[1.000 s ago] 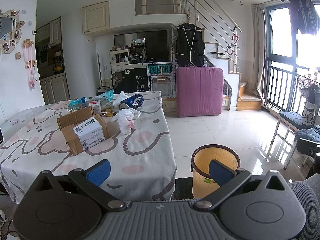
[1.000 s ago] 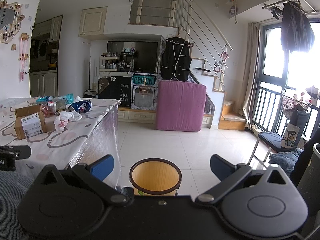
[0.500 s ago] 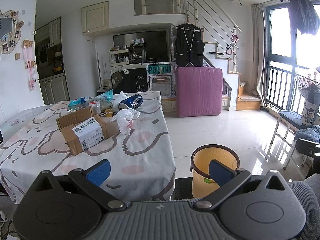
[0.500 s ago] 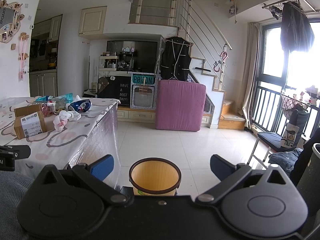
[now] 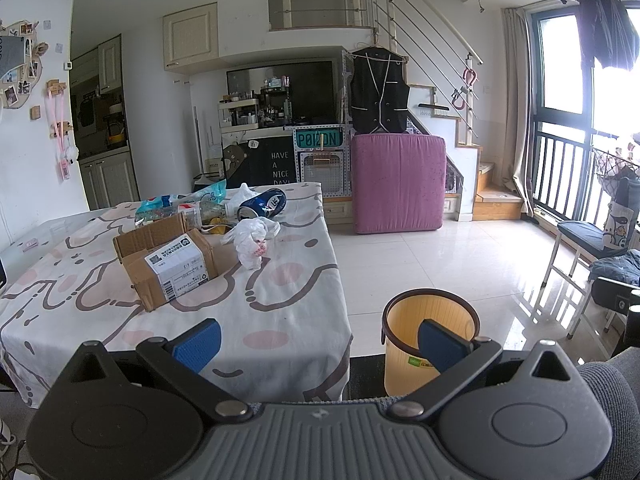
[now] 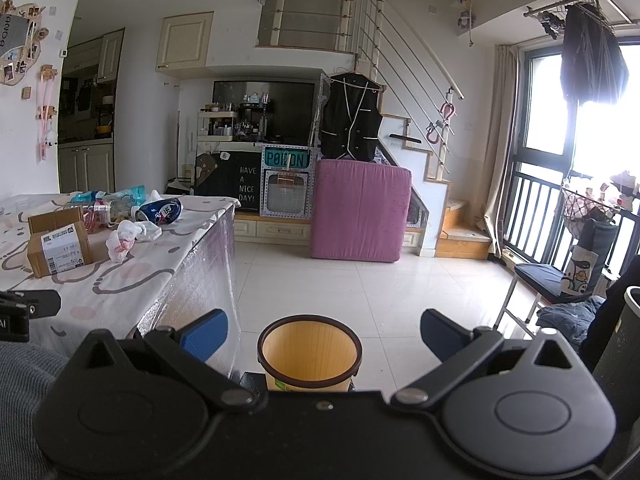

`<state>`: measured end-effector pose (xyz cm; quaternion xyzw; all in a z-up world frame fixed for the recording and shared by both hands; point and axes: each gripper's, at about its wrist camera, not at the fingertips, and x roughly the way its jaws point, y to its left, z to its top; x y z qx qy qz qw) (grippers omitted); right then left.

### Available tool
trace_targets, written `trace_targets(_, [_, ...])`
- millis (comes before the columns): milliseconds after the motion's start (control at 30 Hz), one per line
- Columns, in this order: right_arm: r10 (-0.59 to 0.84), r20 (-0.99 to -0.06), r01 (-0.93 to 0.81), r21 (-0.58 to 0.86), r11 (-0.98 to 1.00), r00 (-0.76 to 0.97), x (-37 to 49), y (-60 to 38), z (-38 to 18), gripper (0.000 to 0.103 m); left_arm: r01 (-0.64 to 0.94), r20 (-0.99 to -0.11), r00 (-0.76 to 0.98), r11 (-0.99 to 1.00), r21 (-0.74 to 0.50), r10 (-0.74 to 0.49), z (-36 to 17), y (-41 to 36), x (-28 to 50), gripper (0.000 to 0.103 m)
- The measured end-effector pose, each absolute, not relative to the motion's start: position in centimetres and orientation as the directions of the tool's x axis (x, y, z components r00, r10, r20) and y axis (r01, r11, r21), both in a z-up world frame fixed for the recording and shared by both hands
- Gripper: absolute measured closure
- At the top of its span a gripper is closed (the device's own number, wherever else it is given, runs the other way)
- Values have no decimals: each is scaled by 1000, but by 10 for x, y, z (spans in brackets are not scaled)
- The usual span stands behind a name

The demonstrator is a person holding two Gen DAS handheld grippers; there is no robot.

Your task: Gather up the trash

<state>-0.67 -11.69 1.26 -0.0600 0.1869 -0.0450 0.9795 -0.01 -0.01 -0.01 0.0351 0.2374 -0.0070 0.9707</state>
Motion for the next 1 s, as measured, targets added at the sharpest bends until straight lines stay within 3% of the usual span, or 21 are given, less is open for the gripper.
trace_targets(700, [-93,-368,48,-130,990,925,-7,-121,4,0,24,-466,885,998,53,3,0,0,3,0])
trace_targets(1000, [-56,-403,14,-107,994,913,20,-114,-14,0,-43,-482,874,998,52,63,-17,23,27,0])
